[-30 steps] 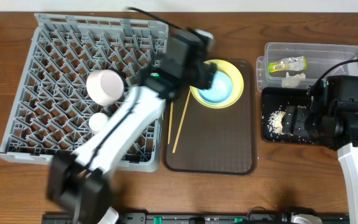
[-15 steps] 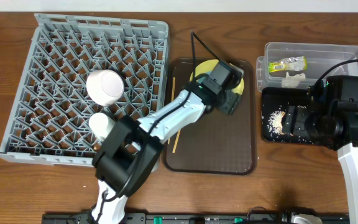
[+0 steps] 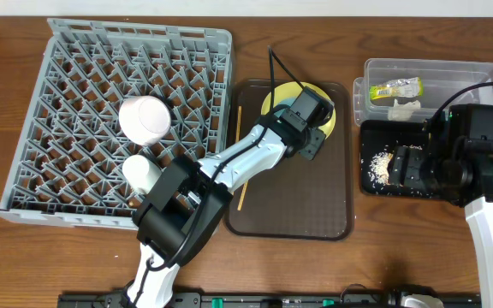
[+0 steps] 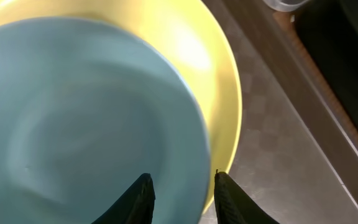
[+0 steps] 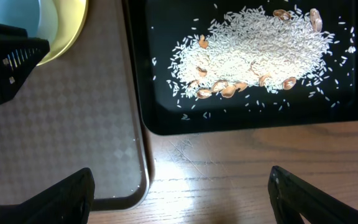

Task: Sort waste into correct bins and load items into the dishwasher
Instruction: 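Grasp the blue bowl rim with the left gripper and lift it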

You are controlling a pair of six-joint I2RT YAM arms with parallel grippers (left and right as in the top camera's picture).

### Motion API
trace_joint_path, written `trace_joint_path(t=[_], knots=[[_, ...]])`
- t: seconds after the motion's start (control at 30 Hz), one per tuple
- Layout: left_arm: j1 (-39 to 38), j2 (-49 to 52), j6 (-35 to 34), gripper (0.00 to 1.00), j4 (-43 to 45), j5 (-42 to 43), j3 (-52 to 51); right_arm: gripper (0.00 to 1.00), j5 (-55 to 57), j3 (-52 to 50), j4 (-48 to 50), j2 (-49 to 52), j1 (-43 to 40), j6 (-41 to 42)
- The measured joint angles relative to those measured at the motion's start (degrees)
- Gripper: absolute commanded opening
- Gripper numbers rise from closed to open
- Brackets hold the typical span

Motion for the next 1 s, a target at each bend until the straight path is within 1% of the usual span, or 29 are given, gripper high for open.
trace_joint_path(t=[0.23,0.6,0.67,0.73,0.77,0.83,1.0], knots=[[0.00,0.00,0.00,0.34,0.00,-2.99,0.00,0.87,0.00,0.00,-0.31,0.00,-0.02,0.00],[0.00,0.00,0.00,0.33,0.13,-4.39,-1.36,0.87,0.00,0.00,-0.33,0.00,-0.02,0.00],[0.00,0.00,0.02,0.28,0.22,-4.42,-1.36,0.87,0.00,0.00,-0.33,0.00,0.00,0.00],[0.00,0.00,0.15,0.19,0.70,-4.55,-1.36,0.87,0.00,0.00,-0.39,0.00,-0.02,0.00],[0.00,0.00,0.07,0.12,0.76,-4.57,-1.36,0.87,0.00,0.00,-0.39,0.00,-0.02,0.00],[0.00,0.00,0.26,0.06,1.16,-4.59,-1.36,0.87,0.00,0.00,-0.59,0.00,-0.02,0.00],[0.02,-0.22,0.37,0.06,1.33,-4.98,-1.36,0.87,0.00,0.00,-0.81,0.00,-0.02,0.00]])
